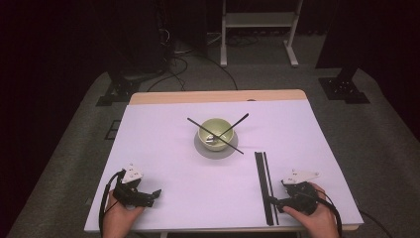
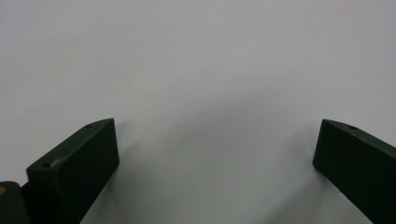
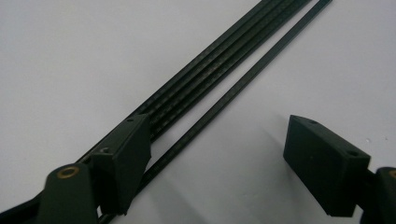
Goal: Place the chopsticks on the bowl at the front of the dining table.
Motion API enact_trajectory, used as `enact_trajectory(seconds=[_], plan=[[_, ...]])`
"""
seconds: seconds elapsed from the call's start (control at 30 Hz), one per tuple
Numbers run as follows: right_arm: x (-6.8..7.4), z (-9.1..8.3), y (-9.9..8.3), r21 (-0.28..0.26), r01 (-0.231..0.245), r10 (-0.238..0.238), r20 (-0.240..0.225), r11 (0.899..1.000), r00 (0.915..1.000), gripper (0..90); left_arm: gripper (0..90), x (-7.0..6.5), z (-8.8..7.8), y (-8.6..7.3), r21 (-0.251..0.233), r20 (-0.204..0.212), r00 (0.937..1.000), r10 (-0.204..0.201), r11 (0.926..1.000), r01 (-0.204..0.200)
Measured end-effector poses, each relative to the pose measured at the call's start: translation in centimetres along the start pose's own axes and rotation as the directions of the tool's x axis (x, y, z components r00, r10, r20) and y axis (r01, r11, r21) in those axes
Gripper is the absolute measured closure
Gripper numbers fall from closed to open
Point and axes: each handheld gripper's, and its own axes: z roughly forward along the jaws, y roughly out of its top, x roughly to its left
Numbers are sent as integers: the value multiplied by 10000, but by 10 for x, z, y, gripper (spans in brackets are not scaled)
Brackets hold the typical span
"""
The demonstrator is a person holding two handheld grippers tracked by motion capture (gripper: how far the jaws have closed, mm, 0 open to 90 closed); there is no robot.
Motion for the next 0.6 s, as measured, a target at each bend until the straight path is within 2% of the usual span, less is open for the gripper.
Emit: enact_trajectory(seconds=[0.23, 0.6], plan=[[-1, -2, 0, 82, 20, -20, 36, 10000, 10000, 230, 0, 0, 0, 0, 16, 4, 10000, 16, 10000, -16], [-14, -10, -6, 270, -330, 318, 425, 9991, 9986, 213, 0, 0, 0, 0, 0, 4, 10000, -5, 10000, 5]])
